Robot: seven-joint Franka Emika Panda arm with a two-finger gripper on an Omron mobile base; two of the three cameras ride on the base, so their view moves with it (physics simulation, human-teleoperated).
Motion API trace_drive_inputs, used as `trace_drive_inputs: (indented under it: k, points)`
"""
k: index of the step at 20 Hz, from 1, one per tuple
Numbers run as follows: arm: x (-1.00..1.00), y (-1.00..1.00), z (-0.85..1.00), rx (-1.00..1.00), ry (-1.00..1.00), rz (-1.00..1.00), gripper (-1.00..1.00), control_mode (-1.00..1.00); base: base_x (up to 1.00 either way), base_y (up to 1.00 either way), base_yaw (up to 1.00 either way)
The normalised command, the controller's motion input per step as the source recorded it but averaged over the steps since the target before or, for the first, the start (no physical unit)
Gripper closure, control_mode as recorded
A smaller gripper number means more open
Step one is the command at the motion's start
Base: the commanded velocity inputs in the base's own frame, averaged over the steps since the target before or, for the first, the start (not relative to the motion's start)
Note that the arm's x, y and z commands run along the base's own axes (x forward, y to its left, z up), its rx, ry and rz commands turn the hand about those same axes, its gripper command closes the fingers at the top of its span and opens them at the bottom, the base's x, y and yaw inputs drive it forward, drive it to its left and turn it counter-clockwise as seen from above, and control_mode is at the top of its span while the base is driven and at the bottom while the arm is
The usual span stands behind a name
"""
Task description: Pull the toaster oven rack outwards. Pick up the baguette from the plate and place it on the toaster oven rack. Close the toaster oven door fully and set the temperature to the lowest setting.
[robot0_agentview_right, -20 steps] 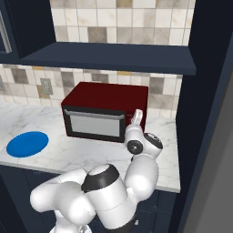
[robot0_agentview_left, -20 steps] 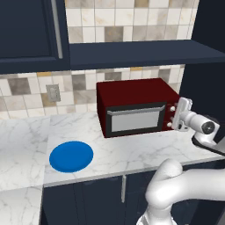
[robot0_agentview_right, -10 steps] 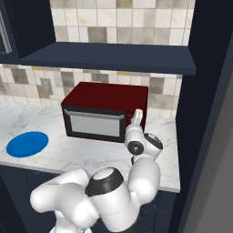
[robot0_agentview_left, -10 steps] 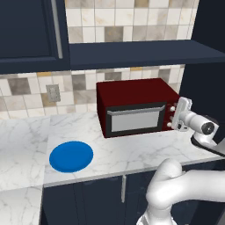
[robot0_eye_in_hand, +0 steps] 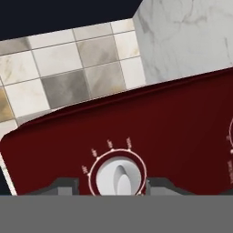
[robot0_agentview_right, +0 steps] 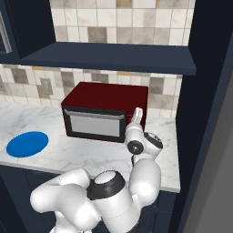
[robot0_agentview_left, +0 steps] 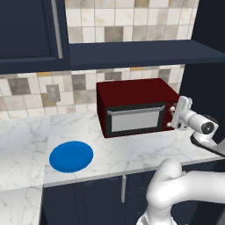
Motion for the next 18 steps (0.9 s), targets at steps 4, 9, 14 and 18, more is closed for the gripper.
trace_drive_inputs:
  k: [4, 9, 14, 18]
  points:
    - [0.24, 0.00, -0.08, 0.00, 0.00, 0.00, 1.00, -1.00, 0.00, 0.00, 0.00]
    - [0.25, 0.00, -0.12, 0.00, 0.00, 0.00, 1.00, -1.00, 0.00, 0.00, 0.00]
    - [0.17, 0.00, -0.22, -0.01, -0.03, 0.00, 1.00, -1.00, 0.00, 0.00, 0.00]
    - [0.05, 0.00, -0.43, -0.09, -0.17, 0.00, 1.00, -1.00, 0.00, 0.00, 0.00]
